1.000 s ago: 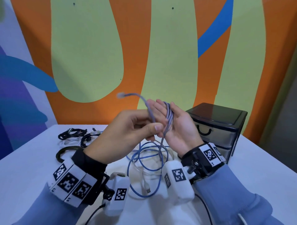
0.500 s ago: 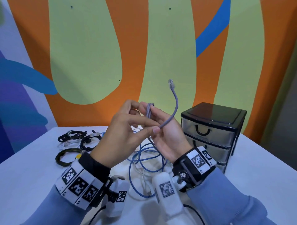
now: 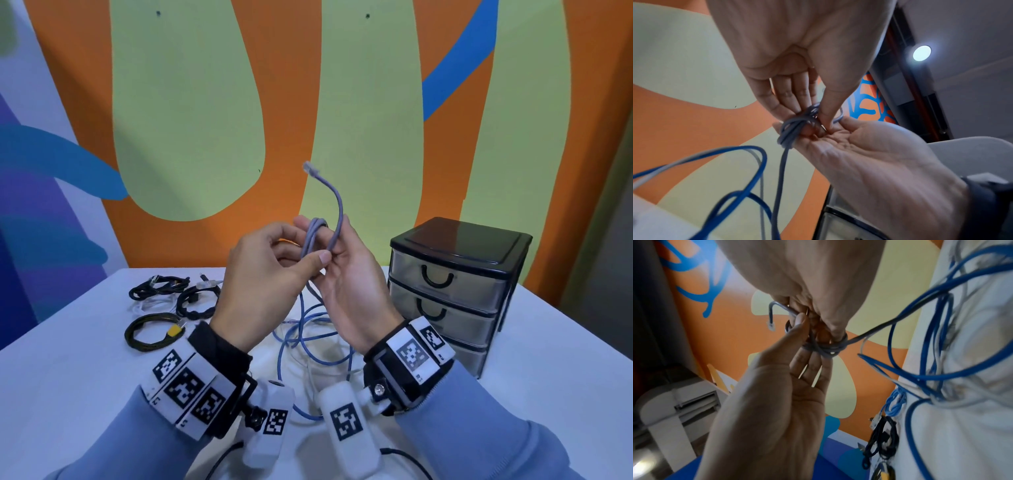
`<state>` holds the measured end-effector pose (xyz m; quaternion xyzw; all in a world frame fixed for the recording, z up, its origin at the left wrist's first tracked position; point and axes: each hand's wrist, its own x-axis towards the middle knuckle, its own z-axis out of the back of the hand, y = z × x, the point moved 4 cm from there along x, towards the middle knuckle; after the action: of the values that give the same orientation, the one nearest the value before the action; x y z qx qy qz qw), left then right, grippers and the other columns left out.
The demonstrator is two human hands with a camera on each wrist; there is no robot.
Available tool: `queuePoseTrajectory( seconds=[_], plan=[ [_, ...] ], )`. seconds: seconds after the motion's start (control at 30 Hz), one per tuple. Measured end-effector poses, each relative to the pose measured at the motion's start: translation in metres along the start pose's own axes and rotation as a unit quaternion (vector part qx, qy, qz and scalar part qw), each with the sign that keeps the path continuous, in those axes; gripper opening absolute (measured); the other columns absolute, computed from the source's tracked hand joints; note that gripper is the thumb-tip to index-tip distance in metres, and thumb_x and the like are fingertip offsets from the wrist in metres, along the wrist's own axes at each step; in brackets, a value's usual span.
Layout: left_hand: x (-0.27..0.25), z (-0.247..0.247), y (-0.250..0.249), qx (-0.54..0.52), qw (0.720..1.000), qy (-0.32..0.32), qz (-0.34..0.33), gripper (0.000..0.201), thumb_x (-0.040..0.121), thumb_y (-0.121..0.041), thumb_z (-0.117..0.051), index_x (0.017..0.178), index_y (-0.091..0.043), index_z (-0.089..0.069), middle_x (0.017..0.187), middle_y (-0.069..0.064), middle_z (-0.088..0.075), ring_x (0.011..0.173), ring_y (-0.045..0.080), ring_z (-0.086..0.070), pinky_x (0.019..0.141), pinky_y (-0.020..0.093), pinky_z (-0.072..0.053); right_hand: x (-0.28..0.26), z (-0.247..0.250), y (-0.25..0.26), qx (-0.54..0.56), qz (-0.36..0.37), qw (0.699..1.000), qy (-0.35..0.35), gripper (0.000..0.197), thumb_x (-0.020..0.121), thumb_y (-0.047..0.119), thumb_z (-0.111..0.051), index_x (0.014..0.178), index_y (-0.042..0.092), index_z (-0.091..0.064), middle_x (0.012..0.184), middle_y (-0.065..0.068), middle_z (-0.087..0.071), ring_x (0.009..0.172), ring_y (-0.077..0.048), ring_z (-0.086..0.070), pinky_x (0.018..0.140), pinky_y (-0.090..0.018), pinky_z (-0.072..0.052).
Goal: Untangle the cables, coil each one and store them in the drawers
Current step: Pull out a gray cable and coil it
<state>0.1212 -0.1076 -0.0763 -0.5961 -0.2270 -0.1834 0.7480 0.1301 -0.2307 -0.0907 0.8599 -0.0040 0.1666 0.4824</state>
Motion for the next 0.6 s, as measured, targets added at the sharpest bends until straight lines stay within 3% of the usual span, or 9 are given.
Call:
queuePoseTrajectory(
  seconds=[0.1,0.23,0.33,0.4,0.47,0.53,0.6],
  plan=[
    [0.003,0.006,0.0,0.012,0.999,-0.011,-0.044,0.014,0.093,-0.008,-0.08,0.103,-0.017,-0.079,0.086,-0.002,-0.082,0.081,0.016,-0.079,0.08,0.039,-0.064,0.001,0.0,0.0,-0.029,0.03,0.999,0.003,0.054,0.114,0.042,-0.031,0.135,0.005,-0.064,0.128,-0.018,-0.072,0.122,-0.024,-0.068,0.108,-0.041,-0.053],
    [0.009,0.018,0.004,-0.089,0.996,0.002,-0.011,0.016,0.093,0.0,-0.076,0.108,-0.005,-0.077,0.088,0.01,-0.082,0.074,0.018,-0.075,0.075,0.029,-0.061,0.003,0.004,0.008,-0.108,0.092,0.99,-0.021,0.03,0.11,0.018,-0.051,0.12,-0.001,-0.072,0.117,-0.023,-0.074,0.1,-0.021,-0.069,0.099,-0.043,-0.059],
    [0.011,0.022,0.003,-0.179,0.984,0.008,0.022,0.018,0.089,-0.006,-0.077,0.107,-0.002,-0.075,0.085,0.013,-0.079,0.071,0.022,-0.07,0.074,0.03,-0.061,0.005,0.015,0.018,-0.156,0.128,0.975,-0.094,0.018,0.105,0.015,-0.06,0.113,0.01,-0.075,0.098,-0.007,-0.076,0.089,-0.013,-0.069,0.083,-0.034,-0.056],
    [0.011,0.02,0.0,-0.234,0.971,0.024,0.035,0.021,0.085,-0.009,-0.075,0.105,-0.001,-0.073,0.084,0.014,-0.077,0.069,0.022,-0.067,0.073,0.028,-0.06,0.006,0.018,0.017,-0.198,0.114,0.968,-0.104,0.02,0.104,0.027,-0.062,0.119,0.018,-0.071,0.103,-0.003,-0.072,0.098,-0.012,-0.069,0.087,-0.033,-0.054],
    [0.01,0.019,-0.003,-0.275,0.96,0.037,0.042,0.021,0.085,-0.007,-0.072,0.105,0.0,-0.071,0.082,0.013,-0.076,0.067,0.02,-0.066,0.072,0.027,-0.059,0.009,0.016,0.01,-0.202,0.07,0.974,-0.074,0.034,0.107,0.039,-0.055,0.118,0.012,-0.071,0.11,-0.007,-0.073,0.111,-0.02,-0.069,0.096,-0.04,-0.055],
    [0.01,0.021,-0.005,-0.287,0.956,0.037,0.044,0.02,0.086,-0.007,-0.072,0.105,0.0,-0.071,0.082,0.012,-0.076,0.066,0.019,-0.067,0.073,0.027,-0.06,0.008,0.011,0.007,-0.164,0.046,0.985,-0.035,0.041,0.109,0.041,-0.05,0.106,0.006,-0.07,0.106,-0.016,-0.073,0.106,-0.028,-0.07,0.102,-0.046,-0.053],
    [0.01,0.023,-0.006,-0.271,0.961,0.029,0.047,0.019,0.085,-0.008,-0.074,0.103,-0.002,-0.072,0.081,0.013,-0.076,0.066,0.019,-0.069,0.074,0.029,-0.061,0.004,0.007,0.008,-0.101,0.047,0.994,-0.015,0.033,0.11,0.035,-0.051,0.099,0.007,-0.065,0.098,-0.02,-0.068,0.099,-0.032,-0.065,0.105,-0.051,-0.051]
  ],
)
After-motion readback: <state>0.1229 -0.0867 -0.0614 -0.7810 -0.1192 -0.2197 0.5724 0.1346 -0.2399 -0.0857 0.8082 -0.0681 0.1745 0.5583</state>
